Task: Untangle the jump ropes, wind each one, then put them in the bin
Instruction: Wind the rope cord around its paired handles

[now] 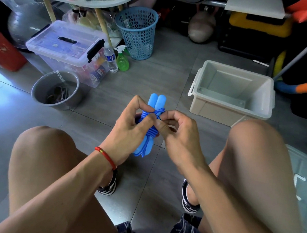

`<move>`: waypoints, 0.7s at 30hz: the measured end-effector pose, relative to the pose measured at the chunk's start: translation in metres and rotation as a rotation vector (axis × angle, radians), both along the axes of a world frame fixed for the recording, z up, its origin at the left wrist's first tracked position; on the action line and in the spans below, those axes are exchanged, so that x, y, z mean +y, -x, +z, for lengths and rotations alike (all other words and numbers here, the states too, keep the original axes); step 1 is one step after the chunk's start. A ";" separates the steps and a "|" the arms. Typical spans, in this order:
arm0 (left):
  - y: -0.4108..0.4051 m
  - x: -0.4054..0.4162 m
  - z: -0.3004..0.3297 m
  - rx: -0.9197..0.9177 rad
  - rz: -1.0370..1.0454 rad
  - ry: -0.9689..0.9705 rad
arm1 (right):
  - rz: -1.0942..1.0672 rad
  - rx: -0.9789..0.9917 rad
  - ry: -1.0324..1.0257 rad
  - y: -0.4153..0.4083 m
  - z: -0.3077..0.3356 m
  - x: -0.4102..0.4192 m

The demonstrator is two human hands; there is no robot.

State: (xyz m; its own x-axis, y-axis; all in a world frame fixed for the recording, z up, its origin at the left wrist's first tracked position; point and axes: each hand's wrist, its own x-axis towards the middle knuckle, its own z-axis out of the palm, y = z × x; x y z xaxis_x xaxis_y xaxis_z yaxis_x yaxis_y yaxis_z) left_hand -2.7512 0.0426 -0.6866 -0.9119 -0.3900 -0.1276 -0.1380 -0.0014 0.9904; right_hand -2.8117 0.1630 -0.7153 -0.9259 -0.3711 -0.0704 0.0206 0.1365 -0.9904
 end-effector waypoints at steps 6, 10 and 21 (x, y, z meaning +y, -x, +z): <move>0.000 -0.001 -0.003 -0.011 -0.005 -0.097 | -0.009 0.380 -0.059 -0.004 -0.011 -0.005; -0.002 -0.002 -0.005 -0.021 -0.090 -0.022 | 0.065 0.462 -0.142 -0.003 -0.016 -0.003; -0.009 -0.003 -0.008 -0.089 -0.086 -0.012 | 0.215 0.508 -0.238 0.004 -0.014 0.007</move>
State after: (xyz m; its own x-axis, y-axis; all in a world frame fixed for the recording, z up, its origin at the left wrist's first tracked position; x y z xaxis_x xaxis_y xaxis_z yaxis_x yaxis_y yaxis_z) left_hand -2.7419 0.0399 -0.6949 -0.9268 -0.3086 -0.2142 -0.2259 0.0023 0.9742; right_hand -2.8161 0.1697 -0.7292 -0.7714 -0.5820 0.2576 -0.5002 0.3041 -0.8108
